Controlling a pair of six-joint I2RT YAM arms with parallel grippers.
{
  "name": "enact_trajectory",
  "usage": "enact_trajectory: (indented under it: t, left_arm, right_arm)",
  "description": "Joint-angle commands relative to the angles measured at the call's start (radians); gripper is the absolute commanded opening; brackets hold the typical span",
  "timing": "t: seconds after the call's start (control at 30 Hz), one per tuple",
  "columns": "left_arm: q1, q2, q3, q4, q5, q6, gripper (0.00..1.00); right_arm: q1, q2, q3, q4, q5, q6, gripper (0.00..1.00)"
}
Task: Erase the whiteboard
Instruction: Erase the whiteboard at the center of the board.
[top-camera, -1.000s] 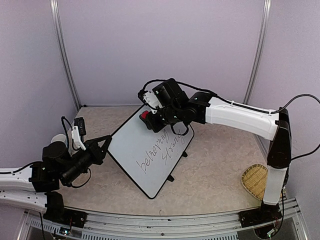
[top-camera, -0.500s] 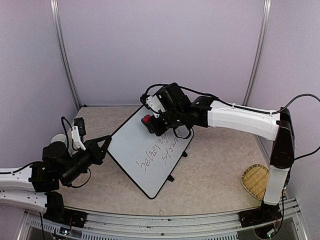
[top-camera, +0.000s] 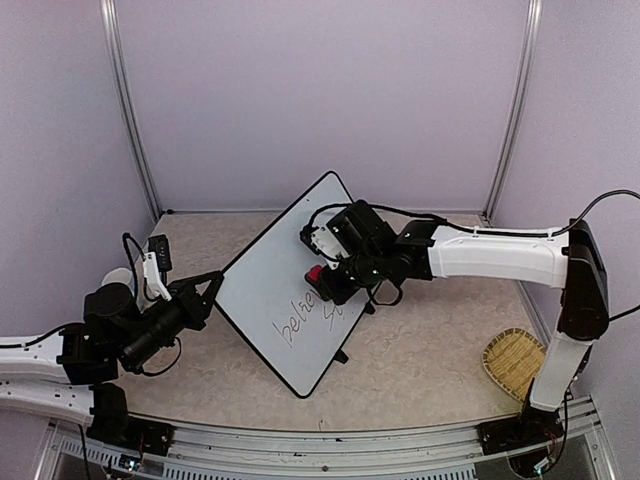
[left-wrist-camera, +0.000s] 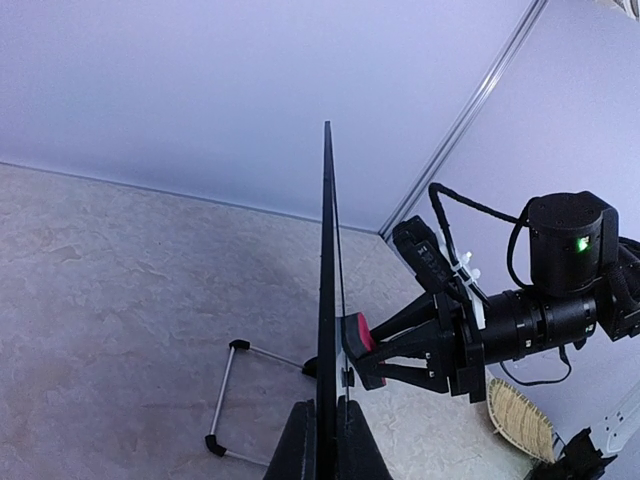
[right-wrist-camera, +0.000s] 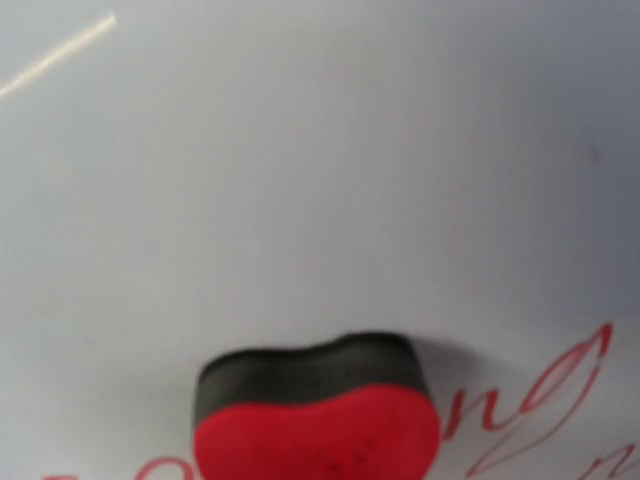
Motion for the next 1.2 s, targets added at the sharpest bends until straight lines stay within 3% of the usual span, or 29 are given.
enact_trajectory:
  t: [0.0,0.67,1.17]
  left_arm:
    - [-0.033,0.007,-0.019,-0.101,0.162,0.037,0.00]
    - [-0.032,0.014,-0.013,-0.099,0.162,0.038,0.00]
    - [-0.032,0.020,-0.008,-0.106,0.155,0.049,0.00]
  right_arm:
    - [-0.008,-0.015,-0.026,0.006,-0.018,0.016,0.14]
    - [-0.050,0.138,0.351,-0.043,0.043,0.002,0.15]
    - [-0.208,0.107,0.157,0.164,-0.009,0.100,0.15]
